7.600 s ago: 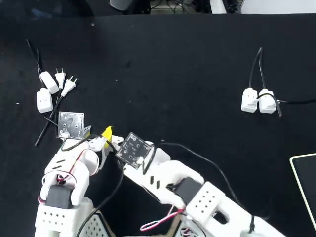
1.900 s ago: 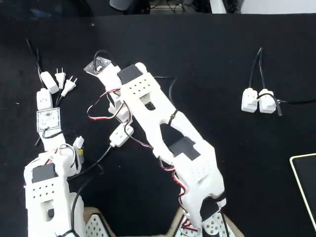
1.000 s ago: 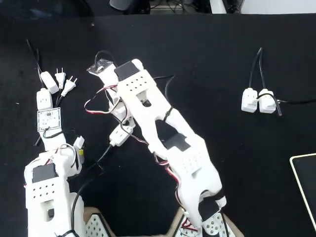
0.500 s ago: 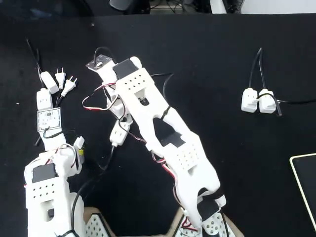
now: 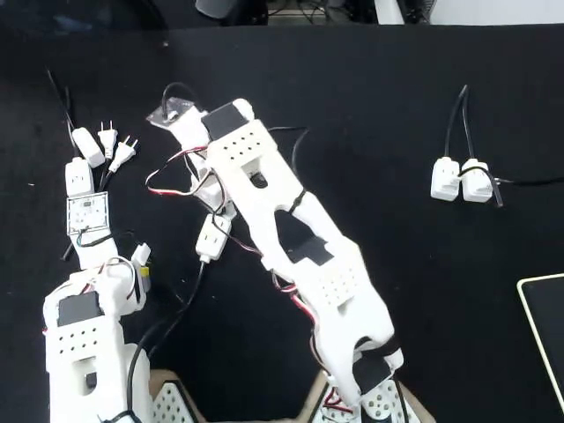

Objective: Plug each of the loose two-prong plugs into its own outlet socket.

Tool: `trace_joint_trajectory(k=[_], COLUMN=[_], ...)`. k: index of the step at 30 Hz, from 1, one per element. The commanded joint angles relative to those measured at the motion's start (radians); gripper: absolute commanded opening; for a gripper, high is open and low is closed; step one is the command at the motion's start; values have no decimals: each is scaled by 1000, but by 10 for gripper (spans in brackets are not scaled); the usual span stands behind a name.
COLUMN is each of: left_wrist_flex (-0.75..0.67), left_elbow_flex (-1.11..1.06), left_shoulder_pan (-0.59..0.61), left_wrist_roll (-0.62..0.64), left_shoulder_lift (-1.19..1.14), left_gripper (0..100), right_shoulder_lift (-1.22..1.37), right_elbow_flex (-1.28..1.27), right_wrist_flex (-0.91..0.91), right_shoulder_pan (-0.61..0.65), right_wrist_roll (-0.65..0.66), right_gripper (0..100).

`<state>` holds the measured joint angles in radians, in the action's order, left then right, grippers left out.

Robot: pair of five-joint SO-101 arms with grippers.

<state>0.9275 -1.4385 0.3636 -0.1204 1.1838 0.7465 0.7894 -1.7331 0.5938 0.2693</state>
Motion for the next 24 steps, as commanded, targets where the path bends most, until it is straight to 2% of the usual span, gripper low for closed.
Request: trace_joint_trajectory(k=[1,24], left_wrist_flex=[2,2], left_elbow_flex=[21,21], left_shoulder_pan=[-1,-4], left_wrist_roll=[-6,-6], left_shoulder_lift=[14,14], left_gripper=[195,195], right_shoulder_lift=[-105,-105], right_elbow_flex=[-39,-166], right_wrist_flex=[-8,161], right_shoulder_pan=[51,54], right_wrist_roll=[68,292], right_gripper=[11,11])
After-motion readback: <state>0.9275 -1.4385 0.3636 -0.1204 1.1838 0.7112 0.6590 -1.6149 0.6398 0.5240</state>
